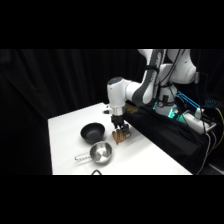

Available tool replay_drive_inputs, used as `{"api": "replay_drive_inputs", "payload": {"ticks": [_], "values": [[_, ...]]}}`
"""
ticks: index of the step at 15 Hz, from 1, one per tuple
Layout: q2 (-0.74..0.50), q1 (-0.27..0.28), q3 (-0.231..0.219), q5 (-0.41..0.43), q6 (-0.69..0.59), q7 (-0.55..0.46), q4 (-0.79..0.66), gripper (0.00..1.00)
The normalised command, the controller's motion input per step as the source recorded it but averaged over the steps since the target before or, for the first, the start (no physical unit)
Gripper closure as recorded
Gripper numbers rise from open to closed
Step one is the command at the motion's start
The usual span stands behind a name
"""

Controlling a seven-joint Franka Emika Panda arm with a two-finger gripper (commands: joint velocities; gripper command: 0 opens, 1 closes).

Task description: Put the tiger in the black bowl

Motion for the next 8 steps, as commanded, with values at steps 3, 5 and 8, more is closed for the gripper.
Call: {"api": "replay_drive_inputs", "payload": {"ticks": [3, 5, 8], "values": [[0.28, -0.106, 0.089, 0.074, 0.24, -0.12, 0.09, 0.25], [0.19, -0.1, 0.124, 0.075, 0.16, -0.09, 0.11, 0.35], [0.08, -0.055, 0.116, 0.046, 0.11, -0.02, 0.07, 0.59]]}}
